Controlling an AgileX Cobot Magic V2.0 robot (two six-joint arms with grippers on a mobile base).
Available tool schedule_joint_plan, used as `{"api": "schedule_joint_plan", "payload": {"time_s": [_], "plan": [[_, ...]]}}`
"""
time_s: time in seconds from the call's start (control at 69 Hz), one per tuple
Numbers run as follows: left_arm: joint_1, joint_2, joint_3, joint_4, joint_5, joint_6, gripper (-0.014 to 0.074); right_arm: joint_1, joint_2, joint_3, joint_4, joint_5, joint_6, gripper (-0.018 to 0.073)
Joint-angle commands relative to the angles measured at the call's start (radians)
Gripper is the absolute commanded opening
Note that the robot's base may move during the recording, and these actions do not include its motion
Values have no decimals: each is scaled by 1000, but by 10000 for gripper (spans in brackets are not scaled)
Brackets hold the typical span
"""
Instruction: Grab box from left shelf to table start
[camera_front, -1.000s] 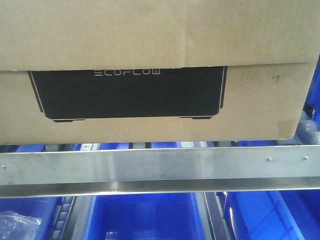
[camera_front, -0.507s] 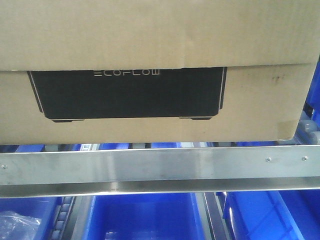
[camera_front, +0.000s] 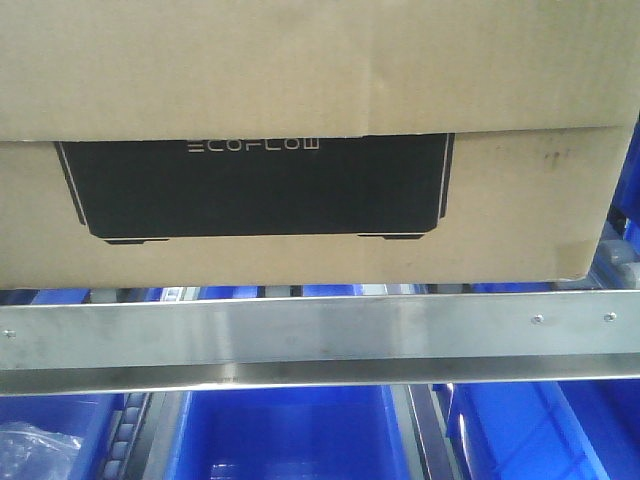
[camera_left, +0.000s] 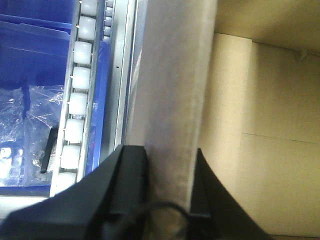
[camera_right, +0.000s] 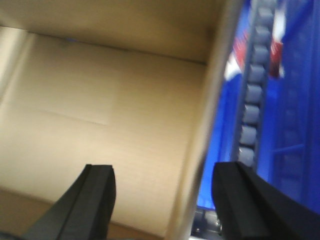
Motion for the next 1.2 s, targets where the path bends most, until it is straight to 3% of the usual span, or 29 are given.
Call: {"api": "schedule_joint_plan", "payload": {"time_s": [0.0,0.174,0.261,0.333,0.478,0.608,1.188], "plan": [[3,-30,-31,-102,-154,-61,-97,2,9,-46,-8,-47,8,509],[3,-30,-31,-102,-154,-61,-97,2,59,-48,-9,-39,8,497],[3,-30,-31,-102,-154,-61,-97,2,63,-48,-9,-31,8,439],[3,-30,-31,-102,-154,-61,-97,2,61,-48,-10,-26,8,339],[3,-30,-31,-89,-153,-61,-97,2,61,-48,-11,-20,8,42],[3,-33,-31,-85,-142,0,-97,2,60,-48,-11,-20,9,69],[3,-253,-31,-63,23,8,-97,8,-72,-48,-14,-7,12,69]]}}
